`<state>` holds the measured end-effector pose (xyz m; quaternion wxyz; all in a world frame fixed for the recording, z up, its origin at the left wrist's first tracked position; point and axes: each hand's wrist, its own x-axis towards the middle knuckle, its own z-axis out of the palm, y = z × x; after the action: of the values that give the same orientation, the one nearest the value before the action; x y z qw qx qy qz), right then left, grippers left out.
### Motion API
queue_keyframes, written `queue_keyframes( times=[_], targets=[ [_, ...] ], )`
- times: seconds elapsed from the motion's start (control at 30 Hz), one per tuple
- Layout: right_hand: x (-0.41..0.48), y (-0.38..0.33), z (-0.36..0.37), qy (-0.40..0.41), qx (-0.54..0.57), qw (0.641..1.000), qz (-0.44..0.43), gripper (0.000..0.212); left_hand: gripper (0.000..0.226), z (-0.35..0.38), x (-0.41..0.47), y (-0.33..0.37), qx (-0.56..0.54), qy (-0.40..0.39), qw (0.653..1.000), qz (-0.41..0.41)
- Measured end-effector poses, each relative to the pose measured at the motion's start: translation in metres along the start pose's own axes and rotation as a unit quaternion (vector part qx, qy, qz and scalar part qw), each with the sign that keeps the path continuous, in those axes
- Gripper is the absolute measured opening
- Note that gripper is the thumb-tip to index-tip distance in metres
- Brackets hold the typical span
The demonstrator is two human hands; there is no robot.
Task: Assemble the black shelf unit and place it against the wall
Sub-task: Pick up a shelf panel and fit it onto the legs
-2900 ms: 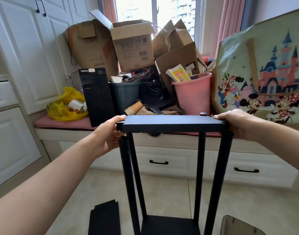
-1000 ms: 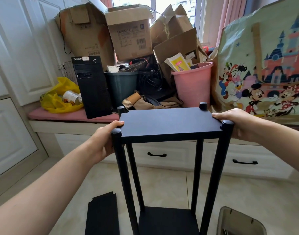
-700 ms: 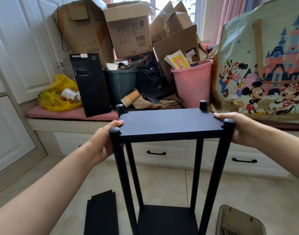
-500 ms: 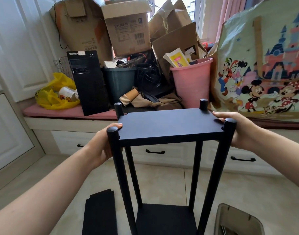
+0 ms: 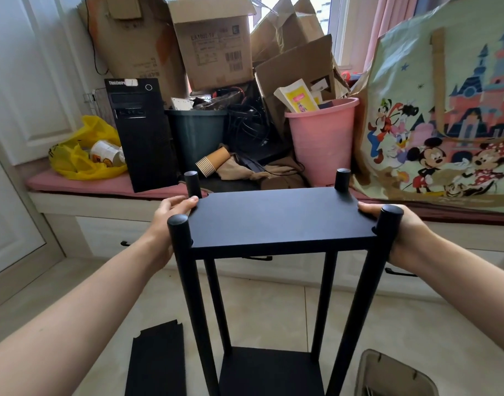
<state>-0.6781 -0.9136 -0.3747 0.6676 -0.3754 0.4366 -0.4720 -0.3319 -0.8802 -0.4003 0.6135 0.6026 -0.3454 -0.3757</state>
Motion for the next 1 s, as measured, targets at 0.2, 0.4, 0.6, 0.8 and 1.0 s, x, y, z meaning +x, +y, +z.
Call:
queue_keyframes(
  times=[0.2, 0.4, 0.6, 0.8, 1.0],
  targets=[
    [0.006, 0.002, -0.003, 0.009, 0.005, 1.000, -0.004, 0.019, 0.025, 0.011, 0.002, -0.001, -0.007, -0.062, 0.998, 0.032],
    [0.010, 0.011, -0.008, 0.004, 0.008, 1.000, 0.013, 0.028, 0.042, 0.000, 0.009, -0.012, -0.033, -0.083, 0.995, 0.040],
    [0.009, 0.018, -0.009, 0.002, 0.012, 1.000, 0.001, 0.039, 0.058, -0.002, 0.002, -0.017, -0.050, -0.131, 0.989, 0.039],
    [0.009, 0.028, -0.012, 0.030, 0.011, 0.999, -0.001, 0.038, 0.060, -0.007, -0.003, -0.023, -0.053, -0.147, 0.987, 0.032],
    [0.011, 0.035, -0.018, 0.035, 0.019, 0.999, 0.001, 0.021, 0.053, 0.000, -0.009, -0.027, -0.047, -0.136, 0.989, 0.028]
  ],
)
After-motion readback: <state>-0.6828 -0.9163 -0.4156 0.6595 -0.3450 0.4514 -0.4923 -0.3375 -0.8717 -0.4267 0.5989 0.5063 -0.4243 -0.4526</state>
